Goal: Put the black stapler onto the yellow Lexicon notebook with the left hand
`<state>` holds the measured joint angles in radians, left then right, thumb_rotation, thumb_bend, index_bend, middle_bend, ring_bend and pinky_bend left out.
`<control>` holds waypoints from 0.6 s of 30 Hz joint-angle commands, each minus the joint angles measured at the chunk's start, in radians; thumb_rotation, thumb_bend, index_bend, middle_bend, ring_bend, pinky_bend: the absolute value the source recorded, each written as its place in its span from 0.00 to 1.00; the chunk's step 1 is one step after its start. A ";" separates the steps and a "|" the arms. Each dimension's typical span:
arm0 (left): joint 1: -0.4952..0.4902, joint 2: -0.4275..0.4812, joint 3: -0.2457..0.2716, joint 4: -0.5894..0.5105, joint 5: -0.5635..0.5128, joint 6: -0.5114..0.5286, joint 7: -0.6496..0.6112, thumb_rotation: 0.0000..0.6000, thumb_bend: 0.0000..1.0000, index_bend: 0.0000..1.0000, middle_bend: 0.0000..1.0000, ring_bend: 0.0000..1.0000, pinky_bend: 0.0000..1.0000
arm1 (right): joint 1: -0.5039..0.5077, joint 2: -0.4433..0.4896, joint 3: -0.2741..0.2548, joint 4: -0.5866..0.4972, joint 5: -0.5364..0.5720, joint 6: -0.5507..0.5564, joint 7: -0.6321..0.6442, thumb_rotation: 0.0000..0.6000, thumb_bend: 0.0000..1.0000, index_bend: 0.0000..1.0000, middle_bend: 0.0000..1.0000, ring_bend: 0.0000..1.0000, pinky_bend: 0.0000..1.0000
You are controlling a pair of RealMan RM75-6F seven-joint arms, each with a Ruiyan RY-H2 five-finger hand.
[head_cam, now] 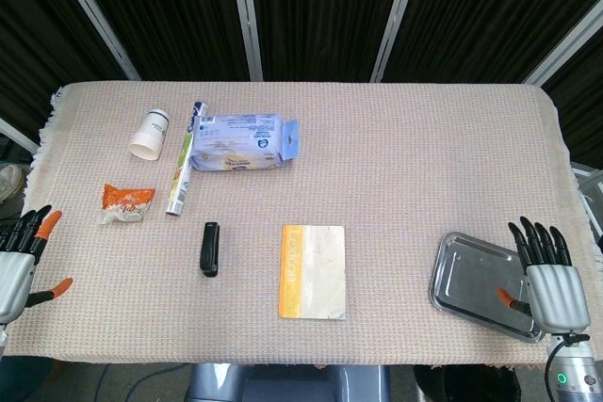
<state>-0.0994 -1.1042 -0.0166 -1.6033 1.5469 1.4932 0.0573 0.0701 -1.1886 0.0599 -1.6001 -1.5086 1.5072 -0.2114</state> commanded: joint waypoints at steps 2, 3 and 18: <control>0.003 0.000 -0.007 0.014 -0.015 0.005 -0.024 1.00 0.09 0.00 0.00 0.00 0.13 | 0.005 -0.009 0.009 0.004 0.002 0.000 -0.008 1.00 0.00 0.00 0.00 0.00 0.00; -0.001 -0.006 -0.008 0.018 -0.019 -0.004 -0.016 1.00 0.09 0.00 0.00 0.00 0.13 | 0.005 -0.013 0.011 0.008 0.004 0.000 -0.008 1.00 0.00 0.00 0.00 0.00 0.00; -0.253 -0.140 -0.005 0.282 0.183 -0.189 -0.201 1.00 0.09 0.00 0.04 0.06 0.18 | 0.007 -0.017 0.017 0.024 0.019 -0.005 -0.015 1.00 0.00 0.00 0.00 0.00 0.00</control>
<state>-0.3083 -1.2133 -0.0230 -1.3586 1.6915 1.3273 -0.0876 0.0729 -1.2068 0.0779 -1.5794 -1.4921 1.5096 -0.2257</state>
